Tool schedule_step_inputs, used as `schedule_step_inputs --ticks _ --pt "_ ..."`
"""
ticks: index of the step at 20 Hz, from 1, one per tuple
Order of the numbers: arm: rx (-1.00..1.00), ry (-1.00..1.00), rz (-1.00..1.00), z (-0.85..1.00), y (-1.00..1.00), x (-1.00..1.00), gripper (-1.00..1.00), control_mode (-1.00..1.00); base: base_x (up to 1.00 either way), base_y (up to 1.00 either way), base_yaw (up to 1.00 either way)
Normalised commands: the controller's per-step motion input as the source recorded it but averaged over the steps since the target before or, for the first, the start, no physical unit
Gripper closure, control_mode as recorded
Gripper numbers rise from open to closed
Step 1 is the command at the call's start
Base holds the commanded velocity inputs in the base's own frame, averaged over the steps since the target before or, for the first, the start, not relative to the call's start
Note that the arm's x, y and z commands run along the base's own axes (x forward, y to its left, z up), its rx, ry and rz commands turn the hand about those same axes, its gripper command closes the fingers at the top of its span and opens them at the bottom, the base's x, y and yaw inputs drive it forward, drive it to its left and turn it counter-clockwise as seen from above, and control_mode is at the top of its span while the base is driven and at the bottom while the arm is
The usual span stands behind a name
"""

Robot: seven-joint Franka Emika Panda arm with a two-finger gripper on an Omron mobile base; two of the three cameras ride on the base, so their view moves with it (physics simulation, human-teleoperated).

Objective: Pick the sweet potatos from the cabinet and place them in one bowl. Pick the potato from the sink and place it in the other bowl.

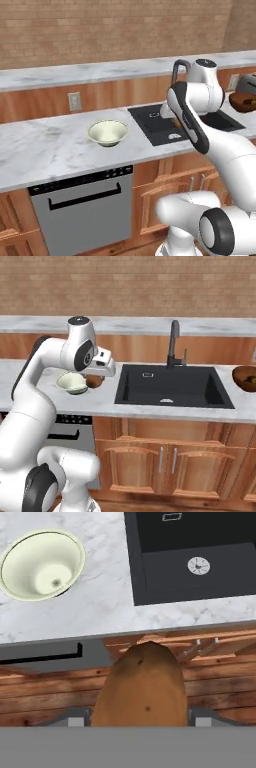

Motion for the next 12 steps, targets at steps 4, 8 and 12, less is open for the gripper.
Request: schedule_step_inputs --ticks 4,8,12 --pt "0.00 0.00 0.00 0.00 0.00 0.00 1.00 1.00 0.61 0.76 -0.13" --pt "0.00 0.00 0.00 0.00 0.00 0.00 1.00 1.00 0.91 0.66 -0.16" --pt "0.00 0.00 0.00 0.00 0.00 0.00 1.00 1.00 0.92 0.25 -0.04"
